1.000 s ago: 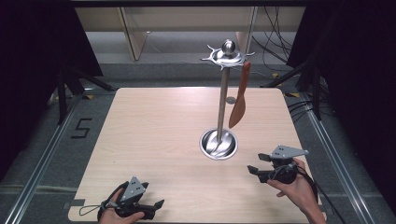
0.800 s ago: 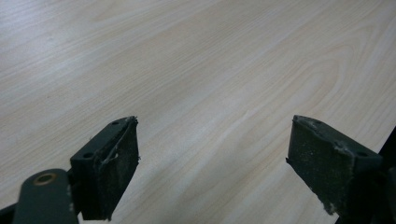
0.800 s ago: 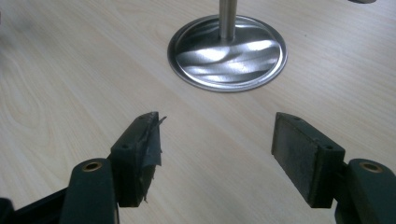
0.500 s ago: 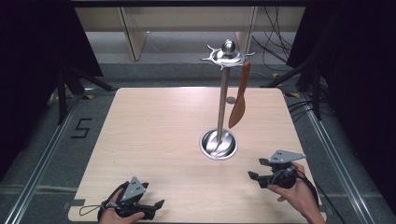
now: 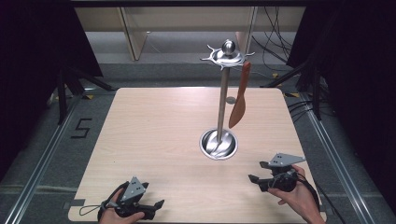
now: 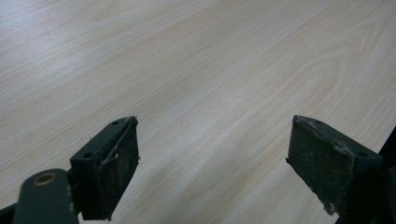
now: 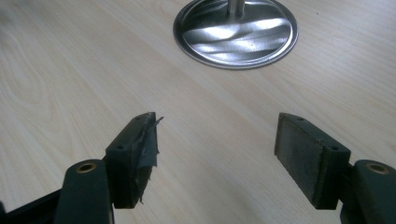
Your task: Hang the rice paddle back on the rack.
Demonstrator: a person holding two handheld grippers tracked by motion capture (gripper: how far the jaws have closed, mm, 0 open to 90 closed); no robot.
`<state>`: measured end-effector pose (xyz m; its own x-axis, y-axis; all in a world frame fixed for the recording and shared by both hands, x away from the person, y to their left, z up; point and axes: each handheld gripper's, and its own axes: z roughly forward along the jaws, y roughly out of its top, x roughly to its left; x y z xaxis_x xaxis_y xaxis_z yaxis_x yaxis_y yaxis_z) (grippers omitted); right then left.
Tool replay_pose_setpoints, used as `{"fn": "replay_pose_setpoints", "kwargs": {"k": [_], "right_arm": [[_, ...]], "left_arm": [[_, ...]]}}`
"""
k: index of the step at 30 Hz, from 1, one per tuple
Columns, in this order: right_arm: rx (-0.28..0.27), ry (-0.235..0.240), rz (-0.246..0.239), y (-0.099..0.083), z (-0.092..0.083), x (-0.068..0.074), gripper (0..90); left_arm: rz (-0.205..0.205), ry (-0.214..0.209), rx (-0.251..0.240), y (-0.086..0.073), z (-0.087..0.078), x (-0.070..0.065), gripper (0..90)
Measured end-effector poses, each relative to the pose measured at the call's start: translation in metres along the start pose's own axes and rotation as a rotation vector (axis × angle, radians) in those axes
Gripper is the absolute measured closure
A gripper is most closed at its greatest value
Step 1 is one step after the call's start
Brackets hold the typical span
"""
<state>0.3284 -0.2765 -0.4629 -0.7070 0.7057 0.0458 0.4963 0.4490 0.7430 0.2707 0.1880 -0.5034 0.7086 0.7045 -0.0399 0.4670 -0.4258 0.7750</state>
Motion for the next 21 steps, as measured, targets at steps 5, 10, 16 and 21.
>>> {"fn": "replay_pose_setpoints", "kwargs": {"k": [5,10,16,21], "right_arm": [[0.0,-0.001,-0.009,-0.0022,-0.0003,0.0021,30.5],[0.009,0.003,0.012,-0.0051,0.0004,0.0062,29.7],[0.009,0.004,0.009,-0.0077,0.0005,0.0079,28.7],[0.021,0.007,0.017,-0.0093,-0.0006,0.0085,28.2]], "left_arm": [[0.0,0.0,-0.001,-0.0001,0.0,-0.0001,15.9],[0.014,0.004,0.001,0.0003,0.0,0.001,15.9],[0.001,0.001,0.0,0.0,0.0001,-0.0001,15.9],[0.002,0.001,0.0,0.0,0.0001,0.0,15.9]]}}
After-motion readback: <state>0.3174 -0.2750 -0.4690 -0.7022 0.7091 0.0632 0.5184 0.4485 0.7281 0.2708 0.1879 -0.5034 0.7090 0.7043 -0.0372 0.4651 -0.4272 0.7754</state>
